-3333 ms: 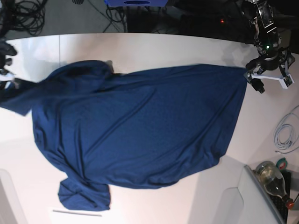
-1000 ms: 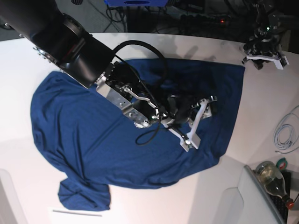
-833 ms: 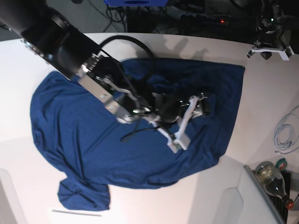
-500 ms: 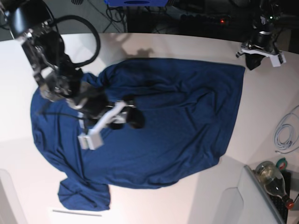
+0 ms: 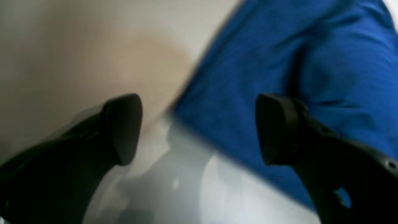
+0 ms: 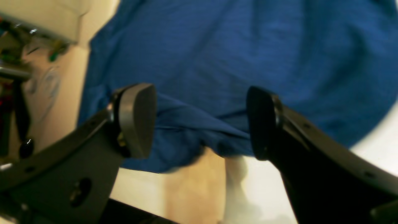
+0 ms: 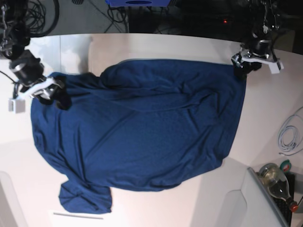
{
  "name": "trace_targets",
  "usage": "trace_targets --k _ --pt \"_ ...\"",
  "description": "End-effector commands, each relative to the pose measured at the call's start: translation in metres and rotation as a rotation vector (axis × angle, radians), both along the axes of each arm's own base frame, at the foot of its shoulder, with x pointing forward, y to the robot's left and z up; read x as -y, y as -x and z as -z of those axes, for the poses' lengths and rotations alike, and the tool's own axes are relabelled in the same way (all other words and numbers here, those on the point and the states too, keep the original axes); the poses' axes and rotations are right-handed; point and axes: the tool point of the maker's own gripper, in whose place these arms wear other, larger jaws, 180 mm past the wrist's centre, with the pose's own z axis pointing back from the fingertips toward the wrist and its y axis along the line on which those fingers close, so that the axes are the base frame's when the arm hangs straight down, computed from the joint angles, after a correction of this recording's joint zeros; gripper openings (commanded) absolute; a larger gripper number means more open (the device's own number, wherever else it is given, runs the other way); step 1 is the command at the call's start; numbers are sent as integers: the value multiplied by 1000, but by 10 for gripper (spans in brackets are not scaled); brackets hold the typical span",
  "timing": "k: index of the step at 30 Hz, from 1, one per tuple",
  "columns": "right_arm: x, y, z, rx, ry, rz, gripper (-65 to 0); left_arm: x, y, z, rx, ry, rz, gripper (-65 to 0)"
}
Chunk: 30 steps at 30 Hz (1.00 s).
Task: Layout the t-shirt on the table in an organized manner, then fold the t-shirt properly
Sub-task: 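Grasp the shirt corner with the right gripper beside the collar, then hold both shirt corners and pull them apart to stretch the edge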
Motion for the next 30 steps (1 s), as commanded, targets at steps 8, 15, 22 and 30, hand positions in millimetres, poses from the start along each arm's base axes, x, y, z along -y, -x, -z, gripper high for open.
trace_targets --k 8,15,22,30 --pt "61 21 7 6 -19 254 -224 26 -12 18 -22 47 59 -110" --pt "70 28 73 -119 -102 296 -224 24 -17 16 -11 45 55 -431" --pt "71 26 101 -160 -139 266 -231 19 -17 13 -11 30 60 -650" --pt "68 31 127 -221 -184 280 -383 12 -18 10 -10 13 66 -650"
